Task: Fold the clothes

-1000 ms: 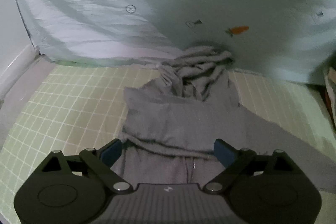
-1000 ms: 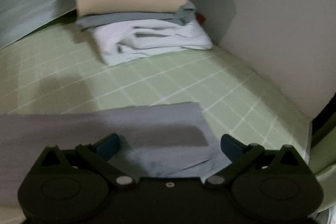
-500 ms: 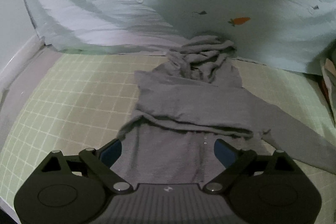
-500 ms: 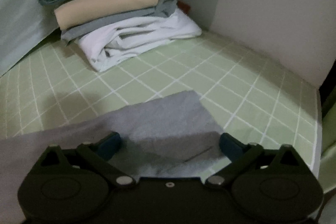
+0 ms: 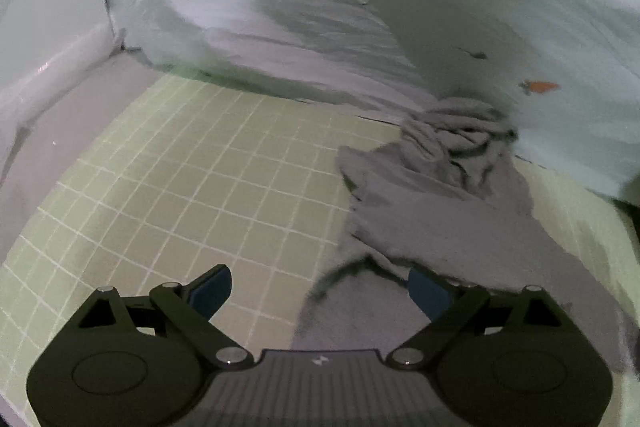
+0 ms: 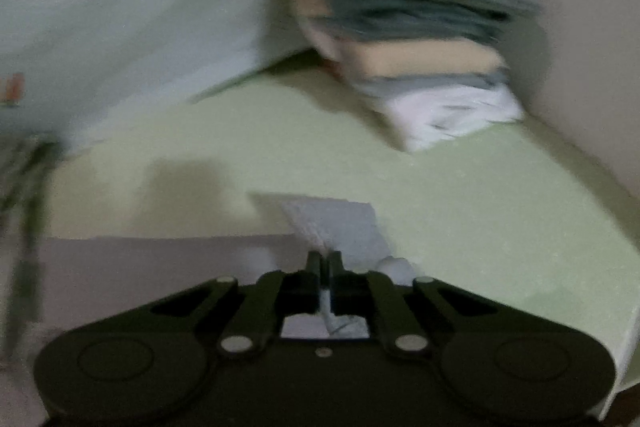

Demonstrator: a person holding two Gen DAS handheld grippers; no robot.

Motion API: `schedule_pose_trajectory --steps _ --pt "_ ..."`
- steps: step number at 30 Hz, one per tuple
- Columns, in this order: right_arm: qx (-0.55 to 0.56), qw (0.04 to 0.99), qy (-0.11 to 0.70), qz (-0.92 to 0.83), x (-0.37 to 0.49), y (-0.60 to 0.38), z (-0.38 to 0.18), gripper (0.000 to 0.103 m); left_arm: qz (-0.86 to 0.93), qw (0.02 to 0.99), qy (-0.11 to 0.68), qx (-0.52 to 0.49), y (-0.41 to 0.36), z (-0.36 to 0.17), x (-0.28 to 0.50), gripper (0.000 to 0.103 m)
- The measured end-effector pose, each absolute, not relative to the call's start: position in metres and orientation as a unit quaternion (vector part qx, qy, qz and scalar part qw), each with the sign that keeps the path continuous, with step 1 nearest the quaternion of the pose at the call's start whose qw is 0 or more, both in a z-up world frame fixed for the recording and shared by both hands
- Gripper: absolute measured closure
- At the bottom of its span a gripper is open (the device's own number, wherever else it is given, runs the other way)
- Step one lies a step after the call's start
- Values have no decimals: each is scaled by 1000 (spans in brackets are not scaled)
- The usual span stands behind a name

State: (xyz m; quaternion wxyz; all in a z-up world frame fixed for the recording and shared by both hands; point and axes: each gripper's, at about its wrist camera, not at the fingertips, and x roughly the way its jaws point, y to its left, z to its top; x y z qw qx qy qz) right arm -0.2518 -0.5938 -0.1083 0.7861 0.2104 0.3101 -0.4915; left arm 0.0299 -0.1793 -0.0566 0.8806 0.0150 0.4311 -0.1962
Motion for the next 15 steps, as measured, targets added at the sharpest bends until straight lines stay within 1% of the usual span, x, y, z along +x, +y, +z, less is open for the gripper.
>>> schedule_pose_trajectory --steps 5,12,14,15 --pt "211 817 312 -436 -179 -554 -96 99 -195 876 442 0 -169 -67 67 8" --pt "225 879 309 -284 -73 -482 -76 98 -186 867 462 -10 -158 -81 101 8" --pt "214 884 333 -248 -49 -464 -84 85 -182 865 467 -11 -158 -84 104 8" --pt "203 884 350 -235 -39 -455 -89 63 -181 864 470 -12 -159 -85 103 8"
